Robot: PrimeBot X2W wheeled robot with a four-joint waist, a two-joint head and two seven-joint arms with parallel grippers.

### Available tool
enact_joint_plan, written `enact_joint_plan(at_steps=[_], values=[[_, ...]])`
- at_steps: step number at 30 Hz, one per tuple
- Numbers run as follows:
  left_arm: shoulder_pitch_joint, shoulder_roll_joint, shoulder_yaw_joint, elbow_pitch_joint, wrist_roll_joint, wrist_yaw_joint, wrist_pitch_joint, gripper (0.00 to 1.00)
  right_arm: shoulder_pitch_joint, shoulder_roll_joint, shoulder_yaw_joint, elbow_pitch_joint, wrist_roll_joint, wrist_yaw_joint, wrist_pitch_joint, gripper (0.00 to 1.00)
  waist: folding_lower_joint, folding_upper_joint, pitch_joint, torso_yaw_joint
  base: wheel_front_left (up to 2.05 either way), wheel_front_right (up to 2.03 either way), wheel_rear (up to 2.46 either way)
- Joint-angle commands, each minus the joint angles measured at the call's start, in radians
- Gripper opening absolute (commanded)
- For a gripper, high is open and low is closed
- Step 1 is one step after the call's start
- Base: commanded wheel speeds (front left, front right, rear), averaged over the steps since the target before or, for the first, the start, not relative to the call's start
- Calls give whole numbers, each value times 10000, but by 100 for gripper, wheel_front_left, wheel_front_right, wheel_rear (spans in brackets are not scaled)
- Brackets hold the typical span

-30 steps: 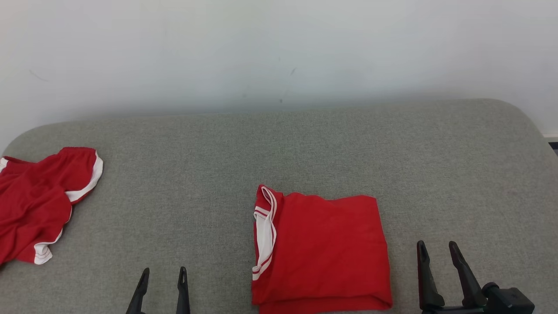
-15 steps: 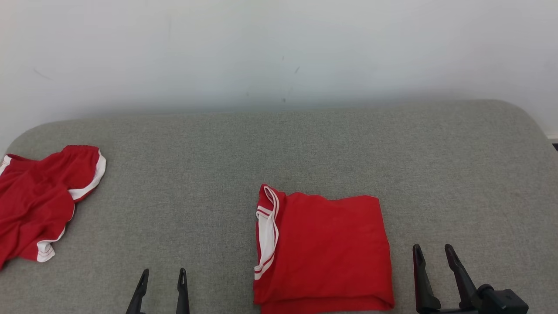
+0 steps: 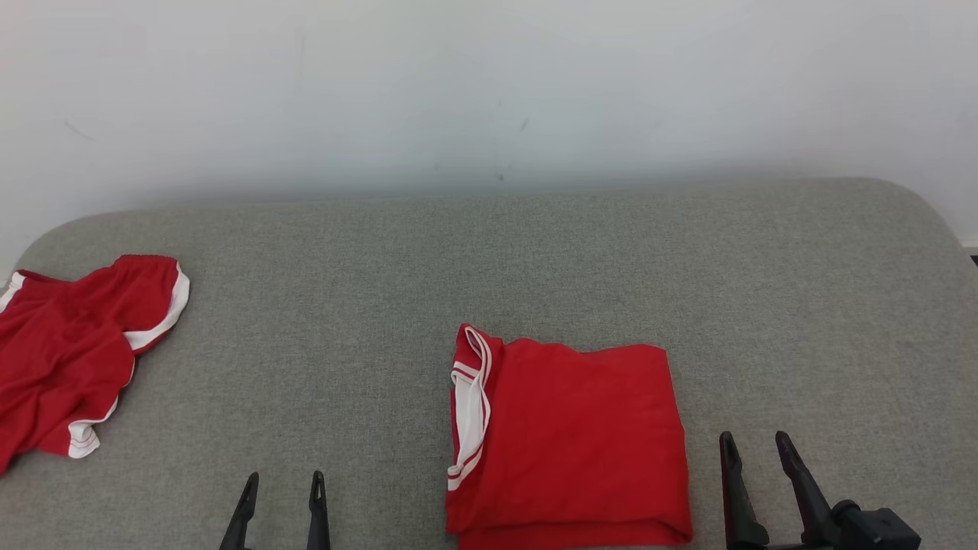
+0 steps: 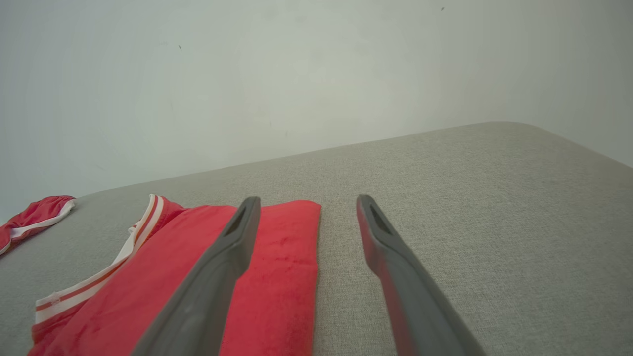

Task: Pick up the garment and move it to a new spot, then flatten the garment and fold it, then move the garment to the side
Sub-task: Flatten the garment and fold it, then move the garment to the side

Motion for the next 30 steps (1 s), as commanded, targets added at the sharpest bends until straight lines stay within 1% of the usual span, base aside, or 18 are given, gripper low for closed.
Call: enact_joint_plan(at_steps=[1, 30], values=[[128, -11, 25, 22, -4, -10, -32, 100, -5, 33, 20, 33, 78, -25, -45, 100, 0, 0, -3, -10, 0, 0, 0], [85, -11, -2, 19, -109, 74, -32, 100, -70, 33, 33, 102, -81, -25, -45, 100, 0, 0, 44, -16, 0, 0, 0]])
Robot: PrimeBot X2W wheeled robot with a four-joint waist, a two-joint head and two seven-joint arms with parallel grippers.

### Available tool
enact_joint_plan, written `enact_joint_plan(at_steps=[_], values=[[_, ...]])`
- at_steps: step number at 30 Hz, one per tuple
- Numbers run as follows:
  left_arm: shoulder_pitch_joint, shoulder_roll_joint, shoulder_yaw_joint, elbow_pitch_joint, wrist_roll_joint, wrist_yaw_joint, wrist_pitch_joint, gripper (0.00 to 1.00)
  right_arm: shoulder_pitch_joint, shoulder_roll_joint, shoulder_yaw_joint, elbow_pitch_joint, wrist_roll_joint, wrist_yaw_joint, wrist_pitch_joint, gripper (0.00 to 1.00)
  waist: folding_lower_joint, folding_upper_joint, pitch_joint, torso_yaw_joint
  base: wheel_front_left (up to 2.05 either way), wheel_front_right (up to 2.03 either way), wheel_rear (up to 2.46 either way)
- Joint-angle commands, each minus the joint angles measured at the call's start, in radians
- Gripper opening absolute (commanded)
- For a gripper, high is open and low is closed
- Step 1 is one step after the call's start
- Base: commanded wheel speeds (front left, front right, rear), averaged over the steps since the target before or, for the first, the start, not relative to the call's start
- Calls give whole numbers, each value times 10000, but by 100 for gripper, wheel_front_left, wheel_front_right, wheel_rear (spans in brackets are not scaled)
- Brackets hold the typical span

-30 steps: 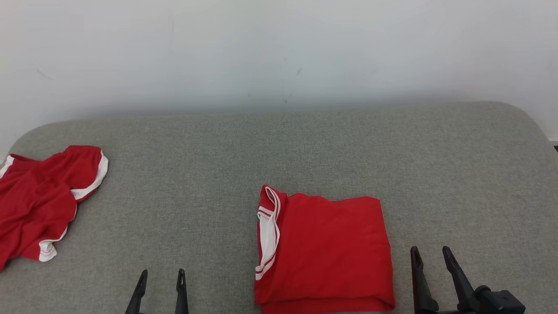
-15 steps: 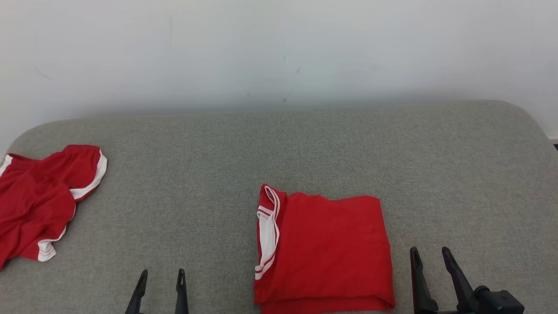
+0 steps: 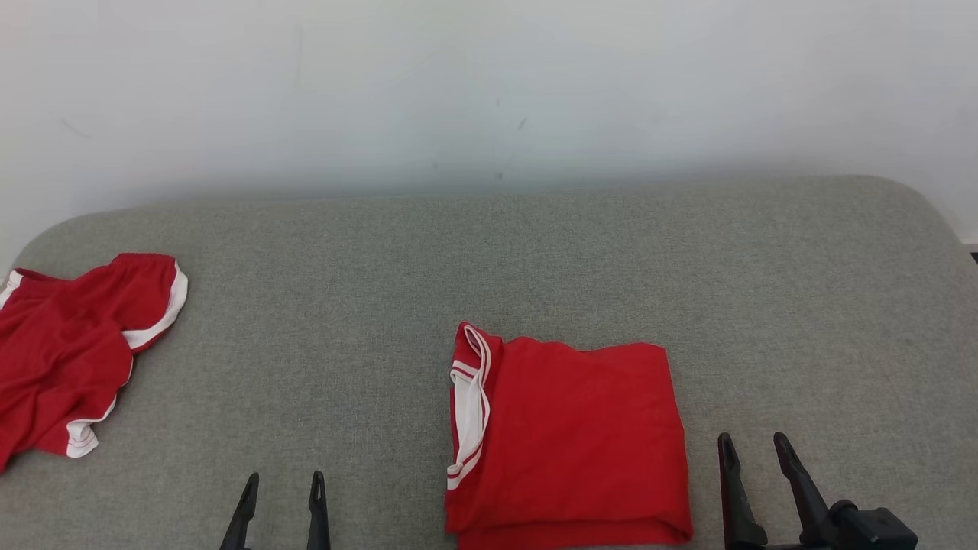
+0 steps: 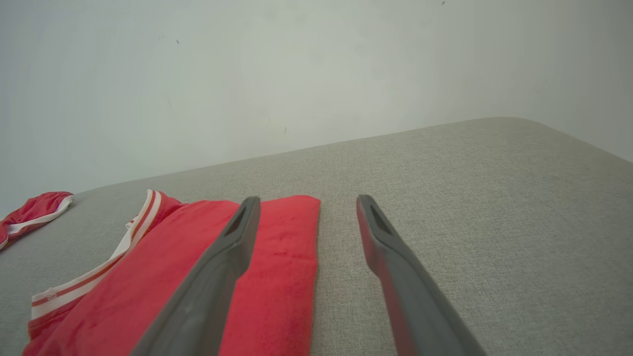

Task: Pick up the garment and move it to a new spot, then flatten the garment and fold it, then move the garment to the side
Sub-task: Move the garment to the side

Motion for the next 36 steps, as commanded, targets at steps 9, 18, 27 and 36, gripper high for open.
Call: enact_joint_plan(at_steps=[9, 18, 27, 36], values=[[26, -11, -7, 42, -76, 59, -32, 100, -383, -68, 358, 428, -85, -25, -45, 100, 0, 0, 45, 11, 0, 0, 0], [-256, -11, -164, 4, -138, 32, -32, 100, -2283, -545, 856, 2621, -284, -25, -43, 100, 0, 0, 419, 161, 0, 0, 0], [-479, -11, -165, 80, -153, -3, -32, 100, -4030, -734, 1108, 6156, -156, -25, -33, 100, 0, 0, 848, 470, 0, 0, 0], [-545, -9, -138, 106, -139, -10, -32, 100, -4615, -456, 1612, 7591, 587, -25, -7, 0, 0, 0, 891, 498, 0, 0, 0]])
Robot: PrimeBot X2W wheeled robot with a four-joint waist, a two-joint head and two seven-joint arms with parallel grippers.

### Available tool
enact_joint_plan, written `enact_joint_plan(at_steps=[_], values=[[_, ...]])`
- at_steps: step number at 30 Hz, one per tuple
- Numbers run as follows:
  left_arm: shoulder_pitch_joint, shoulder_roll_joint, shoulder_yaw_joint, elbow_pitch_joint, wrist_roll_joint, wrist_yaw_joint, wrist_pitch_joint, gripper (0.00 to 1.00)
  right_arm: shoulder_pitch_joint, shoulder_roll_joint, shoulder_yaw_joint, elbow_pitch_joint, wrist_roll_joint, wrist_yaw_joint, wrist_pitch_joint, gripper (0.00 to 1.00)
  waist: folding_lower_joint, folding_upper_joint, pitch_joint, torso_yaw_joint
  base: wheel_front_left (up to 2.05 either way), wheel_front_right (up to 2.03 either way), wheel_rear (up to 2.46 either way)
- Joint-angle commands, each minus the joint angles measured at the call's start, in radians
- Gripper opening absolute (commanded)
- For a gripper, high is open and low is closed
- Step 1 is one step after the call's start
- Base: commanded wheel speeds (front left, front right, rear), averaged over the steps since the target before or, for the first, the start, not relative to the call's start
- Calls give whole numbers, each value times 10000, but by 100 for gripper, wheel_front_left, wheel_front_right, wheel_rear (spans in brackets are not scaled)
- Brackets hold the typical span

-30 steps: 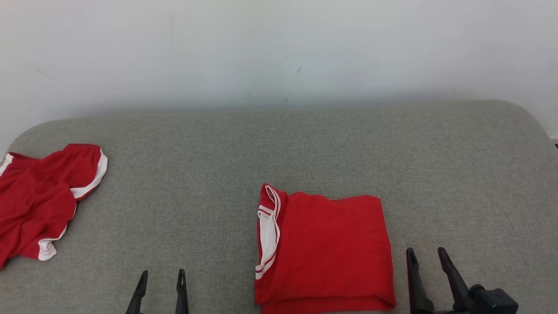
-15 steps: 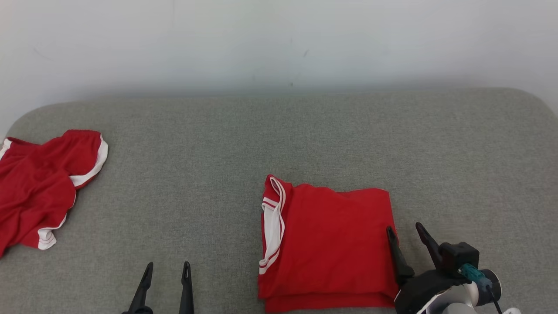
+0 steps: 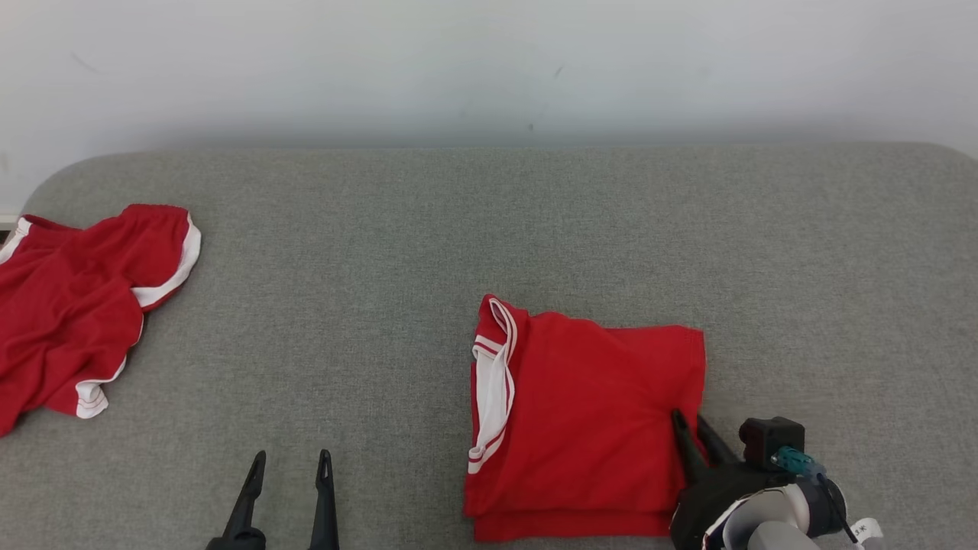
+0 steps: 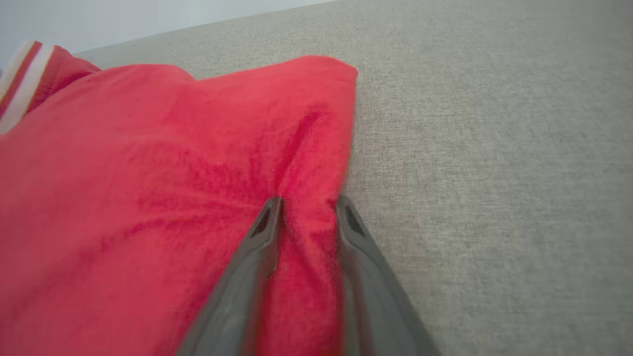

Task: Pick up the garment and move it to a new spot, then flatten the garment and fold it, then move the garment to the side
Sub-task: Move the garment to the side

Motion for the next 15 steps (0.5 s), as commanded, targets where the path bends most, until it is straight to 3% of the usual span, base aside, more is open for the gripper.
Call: enact_joint_plan(at_steps=[1, 8, 15], values=[[-106, -9, 1, 13, -43, 25, -32, 100, 4, 79, 135, 109, 97, -25, 35, 0, -1, 0, -13, -14, 0, 0, 0], [-253, -9, -104, -110, -172, 80, -32, 100, -894, -546, 775, -37, 431, -25, 15, 0, -1, 0, 268, -94, 0, 0, 0], [-609, -9, -372, -228, -318, 43, -32, 100, -2342, -1866, 1289, -66, 546, -25, 16, 0, -1, 0, 981, -57, 0, 0, 0]])
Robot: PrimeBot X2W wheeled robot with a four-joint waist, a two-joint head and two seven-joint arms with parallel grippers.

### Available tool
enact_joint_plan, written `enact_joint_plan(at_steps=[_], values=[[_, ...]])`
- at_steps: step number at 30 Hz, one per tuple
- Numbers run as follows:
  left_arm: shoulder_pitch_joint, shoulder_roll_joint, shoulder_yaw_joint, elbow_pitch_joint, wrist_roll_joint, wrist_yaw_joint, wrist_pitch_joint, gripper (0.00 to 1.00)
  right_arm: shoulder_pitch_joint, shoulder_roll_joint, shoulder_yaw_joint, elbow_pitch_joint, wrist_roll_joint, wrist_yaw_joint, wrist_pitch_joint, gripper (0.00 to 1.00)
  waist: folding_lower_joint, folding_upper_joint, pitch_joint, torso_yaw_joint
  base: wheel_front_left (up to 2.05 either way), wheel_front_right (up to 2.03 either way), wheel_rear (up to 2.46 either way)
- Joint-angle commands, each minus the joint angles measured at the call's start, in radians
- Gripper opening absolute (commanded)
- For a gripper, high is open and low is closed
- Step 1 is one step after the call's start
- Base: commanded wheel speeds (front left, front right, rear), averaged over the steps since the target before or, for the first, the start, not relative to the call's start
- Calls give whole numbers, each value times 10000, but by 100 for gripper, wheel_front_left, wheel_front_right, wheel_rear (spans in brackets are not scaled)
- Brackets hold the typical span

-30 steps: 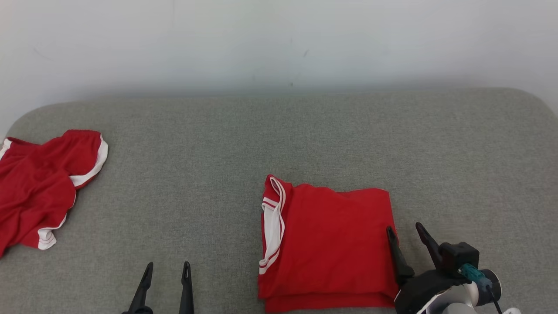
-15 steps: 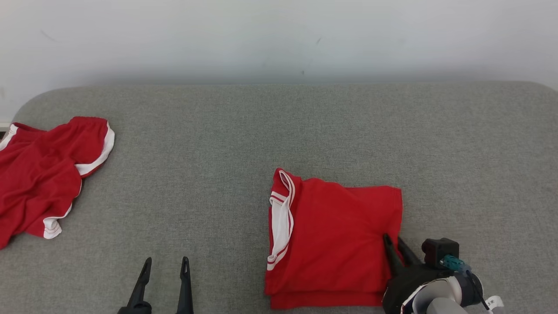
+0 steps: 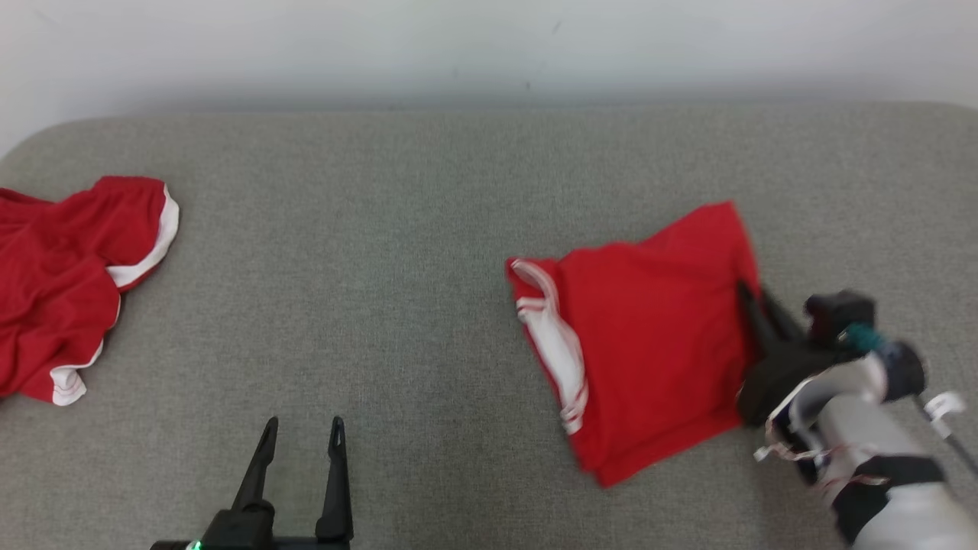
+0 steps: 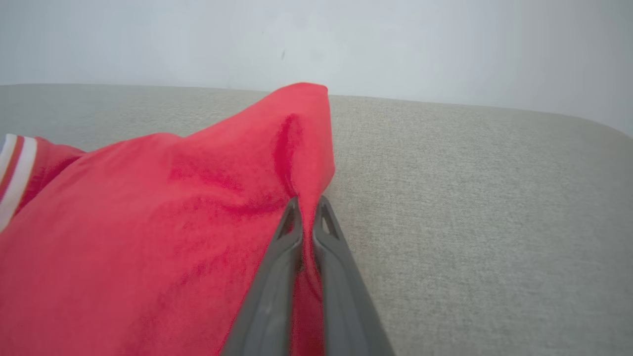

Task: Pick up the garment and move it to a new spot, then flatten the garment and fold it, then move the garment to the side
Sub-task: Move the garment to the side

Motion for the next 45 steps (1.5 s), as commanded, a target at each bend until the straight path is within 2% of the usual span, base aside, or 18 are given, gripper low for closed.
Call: enact_joint_plan(at_steps=[1, 10, 16, 21, 26, 34, 45], values=[[-182, -9, -89, -46, -109, -45, -32, 100, -331, -296, 67, 2, 98, -25, -7, 0, -1, -1, 380, 43, 0, 0, 0], [-1027, -6, -434, -594, 83, -64, -32, 100, -1998, -2244, 565, 269, 409, -25, 107, 0, -1, -1, 1623, -131, 0, 0, 0], [-1588, -6, -231, -1266, 532, -312, -32, 100, -3257, -3455, 732, 330, 318, -25, 315, 0, -1, -1, 2627, -588, 0, 0, 0], [-1868, 15, 156, -1843, 751, -399, -32, 100, -4314, -4095, 918, 413, 259, -25, 417, 0, -1, -1, 3339, -1084, 0, 0, 0], [-2099, 34, 261, -2324, 950, -535, -32, 100, -5185, -4729, 1125, 658, 33, -25, 517, 0, -1, -1, 3922, -1295, 0, 0, 0], [-2314, 29, 181, -3021, 1124, -620, -30, 100, -6170, -5538, 1247, 1003, -280, -26, 607, 0, -1, -1, 4492, -1207, 0, 0, 0], [-2427, 16, 25, -3651, 1155, -502, -32, 100, -7241, -6062, 1245, 1450, -921, -26, 950, 0, -1, -1, 4824, -970, 0, 0, 0]])
